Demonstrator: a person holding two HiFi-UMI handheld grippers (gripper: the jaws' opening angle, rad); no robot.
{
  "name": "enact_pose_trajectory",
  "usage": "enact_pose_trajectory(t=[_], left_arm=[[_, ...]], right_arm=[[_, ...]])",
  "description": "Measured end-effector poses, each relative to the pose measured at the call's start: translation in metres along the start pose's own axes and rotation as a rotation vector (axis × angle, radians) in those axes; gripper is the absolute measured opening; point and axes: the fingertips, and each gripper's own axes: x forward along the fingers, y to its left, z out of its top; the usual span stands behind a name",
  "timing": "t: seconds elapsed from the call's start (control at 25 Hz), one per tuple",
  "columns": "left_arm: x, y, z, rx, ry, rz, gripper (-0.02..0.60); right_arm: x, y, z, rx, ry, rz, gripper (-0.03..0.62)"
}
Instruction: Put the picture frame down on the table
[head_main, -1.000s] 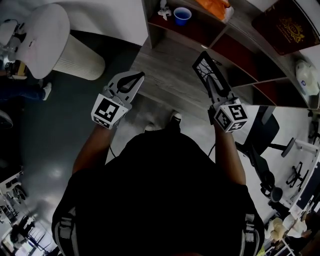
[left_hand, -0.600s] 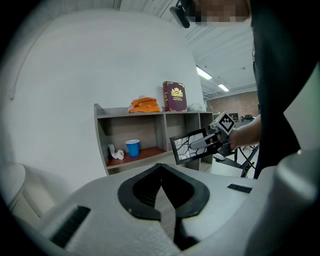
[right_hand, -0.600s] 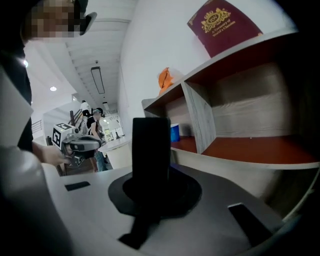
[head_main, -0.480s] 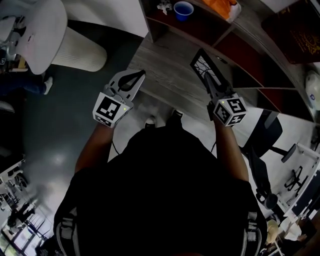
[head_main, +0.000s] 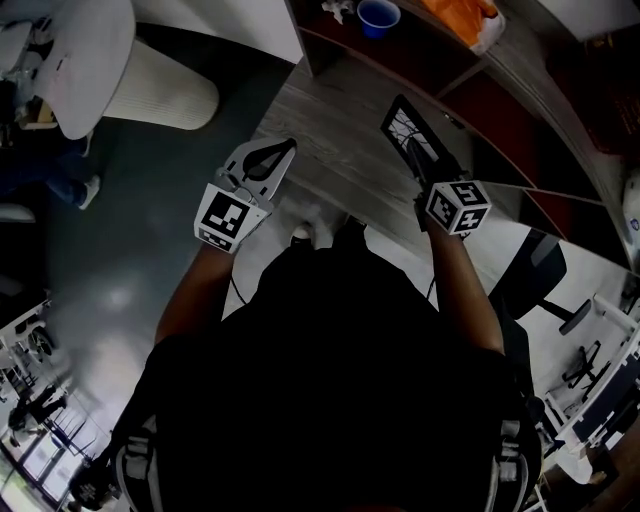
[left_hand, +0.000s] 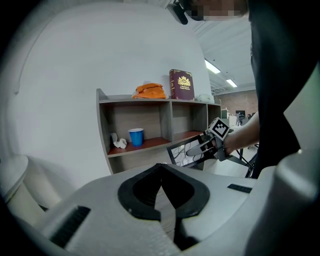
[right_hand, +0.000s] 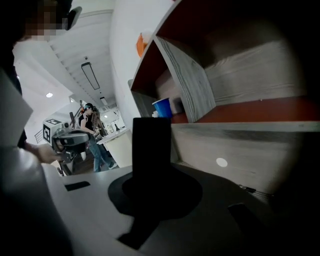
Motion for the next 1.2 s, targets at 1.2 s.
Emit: enact_pose_trajectory(t=[1.2], left_arm=[[0.052, -0.035, -0.02, -0.009, 0.083, -0.087, 0.017]], right_arm=[[0.079, -0.052, -0.148, 0.143, 0.35, 0.053, 0.018]])
